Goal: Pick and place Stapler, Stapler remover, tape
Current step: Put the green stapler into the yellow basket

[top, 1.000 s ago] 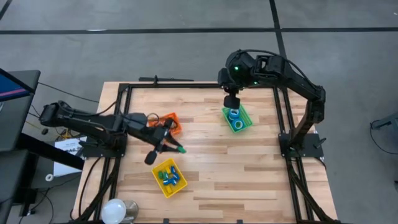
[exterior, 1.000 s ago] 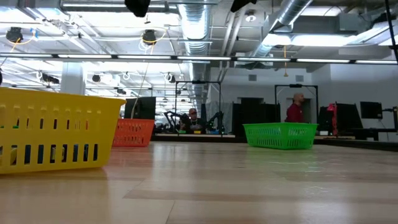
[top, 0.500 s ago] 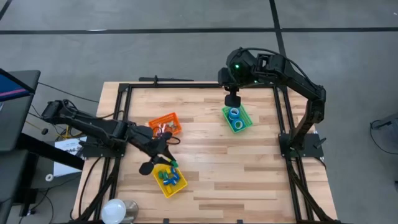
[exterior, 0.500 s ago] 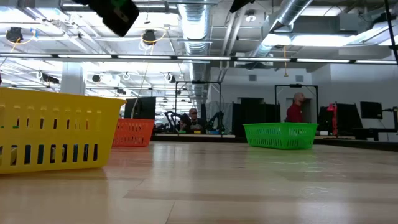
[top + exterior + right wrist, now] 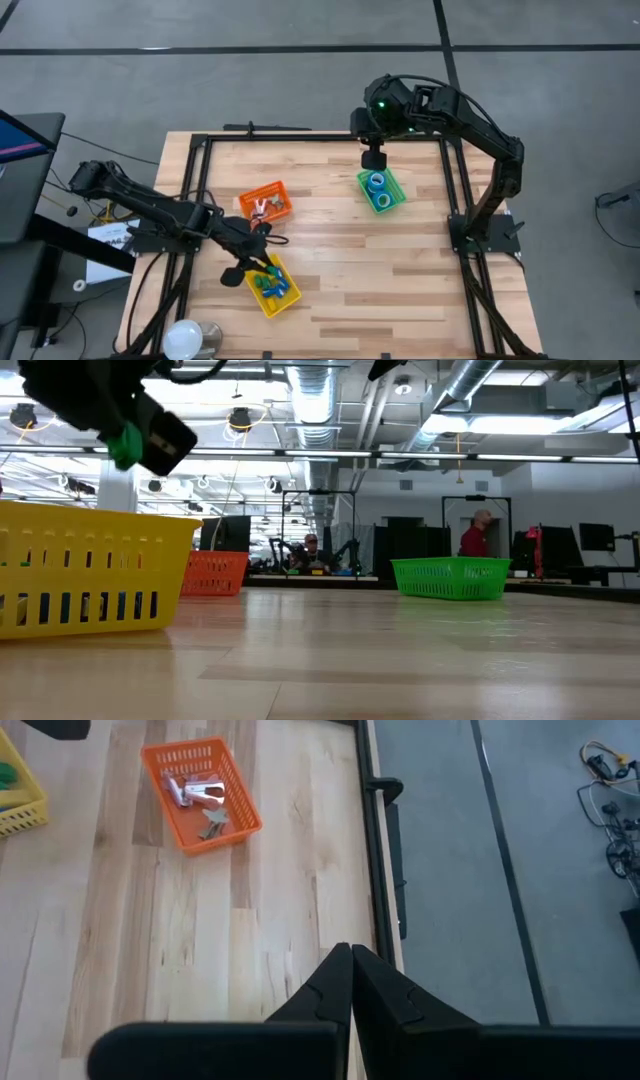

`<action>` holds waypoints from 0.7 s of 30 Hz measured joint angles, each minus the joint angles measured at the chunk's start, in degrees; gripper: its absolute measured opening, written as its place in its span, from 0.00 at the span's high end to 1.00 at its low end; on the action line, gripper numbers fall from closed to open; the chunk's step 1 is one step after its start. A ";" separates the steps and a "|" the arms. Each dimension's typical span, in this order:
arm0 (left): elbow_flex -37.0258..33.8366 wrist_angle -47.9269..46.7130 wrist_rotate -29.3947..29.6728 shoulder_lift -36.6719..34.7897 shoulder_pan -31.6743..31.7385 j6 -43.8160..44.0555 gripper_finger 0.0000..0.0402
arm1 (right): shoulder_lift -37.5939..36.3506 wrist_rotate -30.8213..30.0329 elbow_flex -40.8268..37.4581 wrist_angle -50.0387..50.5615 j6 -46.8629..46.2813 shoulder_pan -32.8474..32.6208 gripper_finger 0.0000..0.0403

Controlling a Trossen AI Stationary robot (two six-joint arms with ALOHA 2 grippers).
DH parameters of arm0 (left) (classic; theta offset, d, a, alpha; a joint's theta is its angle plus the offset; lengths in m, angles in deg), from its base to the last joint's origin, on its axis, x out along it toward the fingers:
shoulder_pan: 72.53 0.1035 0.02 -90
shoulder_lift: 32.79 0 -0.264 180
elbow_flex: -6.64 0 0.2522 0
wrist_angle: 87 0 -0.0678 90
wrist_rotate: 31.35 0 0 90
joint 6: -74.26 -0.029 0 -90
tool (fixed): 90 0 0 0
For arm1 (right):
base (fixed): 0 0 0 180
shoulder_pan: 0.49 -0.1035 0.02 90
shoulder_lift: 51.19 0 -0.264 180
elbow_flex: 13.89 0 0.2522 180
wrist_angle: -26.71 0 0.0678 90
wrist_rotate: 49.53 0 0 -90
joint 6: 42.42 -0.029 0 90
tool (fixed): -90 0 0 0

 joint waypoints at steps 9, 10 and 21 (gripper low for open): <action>-0.75 0.20 0.00 0.00 0.04 -0.07 0.80 | 0.00 -0.07 0.00 -0.44 -0.04 0.39 1.00; -0.75 0.20 0.00 0.00 0.04 0.01 0.80 | 0.00 -0.07 0.00 -0.50 -0.04 0.37 1.00; -0.75 0.24 0.88 0.00 0.04 0.17 0.60 | 0.00 -0.07 0.00 -0.46 -1.28 0.37 1.00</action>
